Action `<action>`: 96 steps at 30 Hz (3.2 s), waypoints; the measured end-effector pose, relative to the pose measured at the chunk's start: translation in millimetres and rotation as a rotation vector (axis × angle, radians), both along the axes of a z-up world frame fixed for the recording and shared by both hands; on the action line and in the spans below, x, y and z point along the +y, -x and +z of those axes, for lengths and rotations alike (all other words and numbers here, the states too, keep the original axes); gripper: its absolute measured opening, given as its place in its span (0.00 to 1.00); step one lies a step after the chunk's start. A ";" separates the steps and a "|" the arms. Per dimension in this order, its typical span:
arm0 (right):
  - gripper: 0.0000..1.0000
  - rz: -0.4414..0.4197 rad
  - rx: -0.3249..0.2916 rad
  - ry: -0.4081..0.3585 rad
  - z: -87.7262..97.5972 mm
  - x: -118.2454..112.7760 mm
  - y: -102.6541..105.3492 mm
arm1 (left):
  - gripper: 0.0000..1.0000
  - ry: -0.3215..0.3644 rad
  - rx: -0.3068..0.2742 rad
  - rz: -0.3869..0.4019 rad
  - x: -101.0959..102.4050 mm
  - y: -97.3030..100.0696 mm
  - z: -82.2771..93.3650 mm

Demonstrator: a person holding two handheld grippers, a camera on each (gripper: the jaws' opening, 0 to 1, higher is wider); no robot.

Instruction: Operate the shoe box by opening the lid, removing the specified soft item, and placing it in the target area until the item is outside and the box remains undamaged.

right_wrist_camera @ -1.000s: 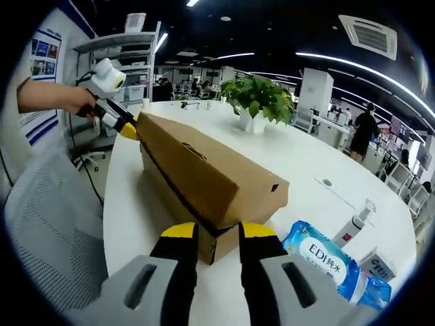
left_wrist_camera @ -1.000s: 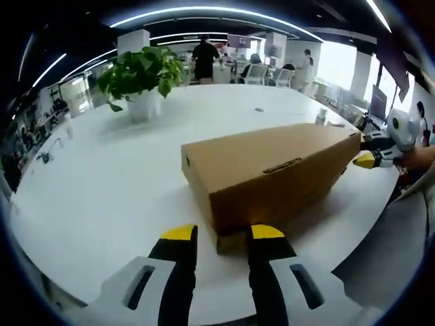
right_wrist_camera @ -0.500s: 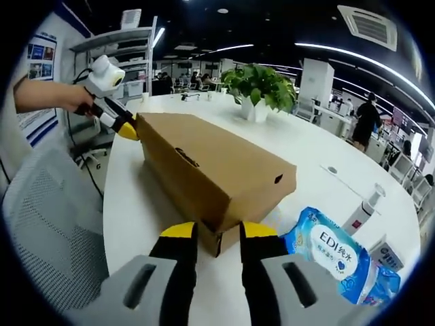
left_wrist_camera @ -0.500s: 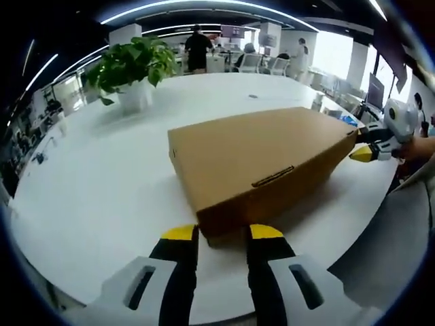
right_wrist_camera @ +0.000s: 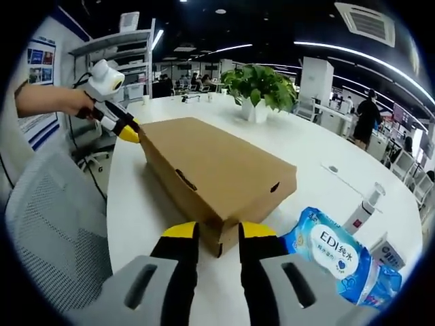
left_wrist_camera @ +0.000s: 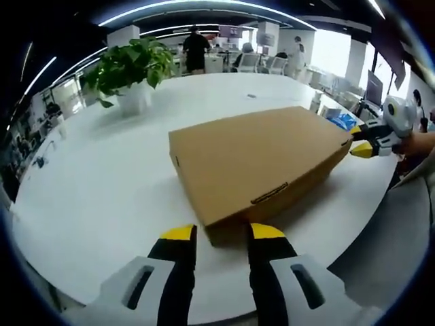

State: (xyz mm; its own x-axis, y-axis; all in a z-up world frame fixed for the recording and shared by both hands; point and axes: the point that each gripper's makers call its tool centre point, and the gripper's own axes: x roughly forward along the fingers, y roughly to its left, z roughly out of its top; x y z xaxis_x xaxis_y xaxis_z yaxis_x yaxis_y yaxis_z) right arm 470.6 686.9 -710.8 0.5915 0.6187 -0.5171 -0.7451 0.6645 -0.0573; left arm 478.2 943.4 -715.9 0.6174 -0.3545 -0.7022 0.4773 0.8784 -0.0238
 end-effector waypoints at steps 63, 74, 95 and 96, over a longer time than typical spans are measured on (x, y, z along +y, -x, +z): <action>0.19 -0.196 0.082 -0.014 -17.0 -29.6 -79.3 | 0.26 -0.033 0.043 -0.118 -33.7 -107.3 -13.8; 0.18 -0.177 0.056 -0.007 -11.1 -33.2 -78.1 | 0.30 -0.040 0.031 -0.118 -33.4 -109.1 -11.6; 0.43 -0.308 -0.022 -0.012 29.6 -123.5 -38.2 | 0.57 0.025 -0.108 -0.114 -52.4 -65.5 33.6; 0.45 -0.319 -0.025 -0.011 30.7 -129.4 -33.7 | 0.58 0.033 -0.117 -0.119 -56.7 -61.2 36.7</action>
State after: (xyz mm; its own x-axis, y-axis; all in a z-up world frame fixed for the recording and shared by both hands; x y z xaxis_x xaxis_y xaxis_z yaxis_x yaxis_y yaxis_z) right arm 504.3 557.5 -680.1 0.7687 0.4054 -0.4947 -0.4977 0.8650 -0.0645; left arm 539.4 886.7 -679.2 0.6468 -0.4516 -0.6146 0.5788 0.8154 0.0100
